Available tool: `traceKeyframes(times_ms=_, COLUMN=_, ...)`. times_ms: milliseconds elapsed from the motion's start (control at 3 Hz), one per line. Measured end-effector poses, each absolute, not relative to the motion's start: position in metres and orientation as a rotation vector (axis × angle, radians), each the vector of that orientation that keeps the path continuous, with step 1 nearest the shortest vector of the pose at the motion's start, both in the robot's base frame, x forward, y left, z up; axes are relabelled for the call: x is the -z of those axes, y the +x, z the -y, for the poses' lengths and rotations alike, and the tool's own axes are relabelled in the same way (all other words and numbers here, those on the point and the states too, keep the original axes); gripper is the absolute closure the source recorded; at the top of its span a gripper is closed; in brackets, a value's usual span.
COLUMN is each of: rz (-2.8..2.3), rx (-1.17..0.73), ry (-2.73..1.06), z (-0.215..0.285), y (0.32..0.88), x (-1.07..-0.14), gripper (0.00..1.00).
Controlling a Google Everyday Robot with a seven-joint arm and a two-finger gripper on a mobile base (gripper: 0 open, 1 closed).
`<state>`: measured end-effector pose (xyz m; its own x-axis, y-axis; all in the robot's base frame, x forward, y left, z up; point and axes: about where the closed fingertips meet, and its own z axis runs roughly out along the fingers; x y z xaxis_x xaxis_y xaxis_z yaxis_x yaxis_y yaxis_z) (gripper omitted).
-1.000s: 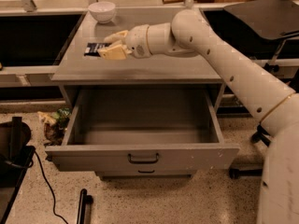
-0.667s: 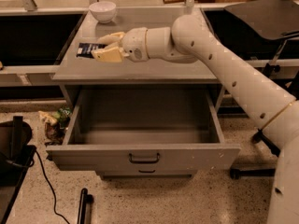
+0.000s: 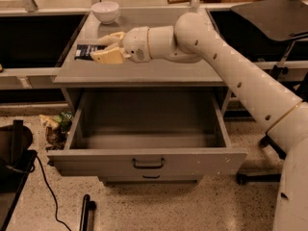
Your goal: Place rxbar blueberry into top drawer
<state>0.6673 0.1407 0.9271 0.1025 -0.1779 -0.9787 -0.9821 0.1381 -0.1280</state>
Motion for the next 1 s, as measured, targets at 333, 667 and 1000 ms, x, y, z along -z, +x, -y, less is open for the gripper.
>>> traceKeyframes(times_ms=333, rz=-1.352, rx=-0.937, ry=-1.380, z=-0.141, y=0.622, x=-0.928, gripper=1.00)
traceKeyframes(times_ms=667, rz=-1.435, rx=-0.937, ry=-1.425, z=-0.139, y=0.568, x=-0.923, gripper=1.00)
traceKeyframes(times_ms=1000, rz=-1.612, rx=-0.898, ry=-1.378, z=-0.120, y=0.538, x=-0.886, gripper=1.00)
